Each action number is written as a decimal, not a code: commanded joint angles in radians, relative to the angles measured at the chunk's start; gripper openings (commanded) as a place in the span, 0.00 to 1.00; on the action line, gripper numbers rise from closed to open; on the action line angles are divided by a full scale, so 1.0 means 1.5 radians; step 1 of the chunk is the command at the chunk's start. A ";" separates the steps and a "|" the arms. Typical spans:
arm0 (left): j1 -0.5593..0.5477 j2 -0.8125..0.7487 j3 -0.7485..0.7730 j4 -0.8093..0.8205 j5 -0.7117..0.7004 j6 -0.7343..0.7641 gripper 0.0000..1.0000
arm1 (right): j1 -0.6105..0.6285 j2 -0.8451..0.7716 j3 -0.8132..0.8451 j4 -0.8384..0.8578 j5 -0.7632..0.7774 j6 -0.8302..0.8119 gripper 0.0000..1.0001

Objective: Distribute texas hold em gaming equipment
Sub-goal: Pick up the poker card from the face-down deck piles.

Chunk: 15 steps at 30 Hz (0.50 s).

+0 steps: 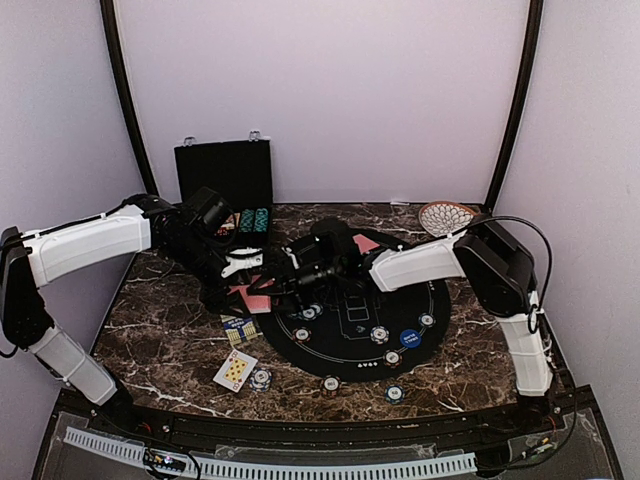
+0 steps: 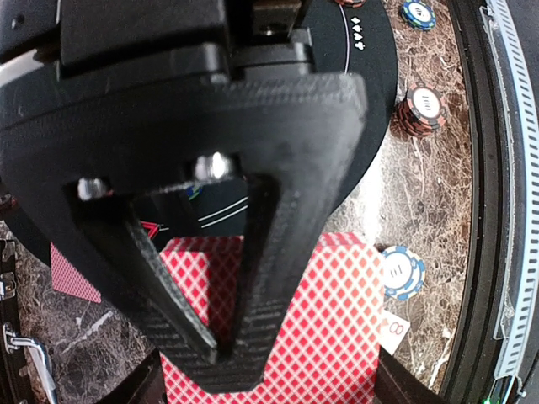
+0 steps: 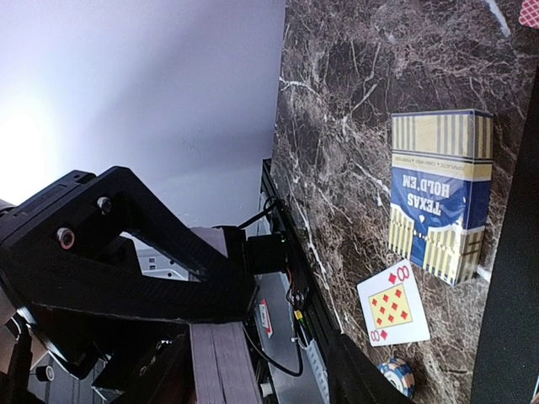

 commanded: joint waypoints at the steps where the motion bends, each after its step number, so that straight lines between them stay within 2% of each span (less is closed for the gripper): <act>1: 0.000 -0.016 -0.002 0.003 0.006 0.009 0.13 | -0.020 -0.056 -0.030 -0.038 -0.009 -0.039 0.52; 10: 0.000 -0.017 -0.001 0.008 0.000 0.007 0.11 | -0.035 -0.101 -0.077 -0.034 -0.010 -0.046 0.49; 15: 0.000 -0.015 0.001 0.008 -0.002 0.008 0.11 | -0.032 -0.112 -0.082 -0.004 -0.010 -0.029 0.53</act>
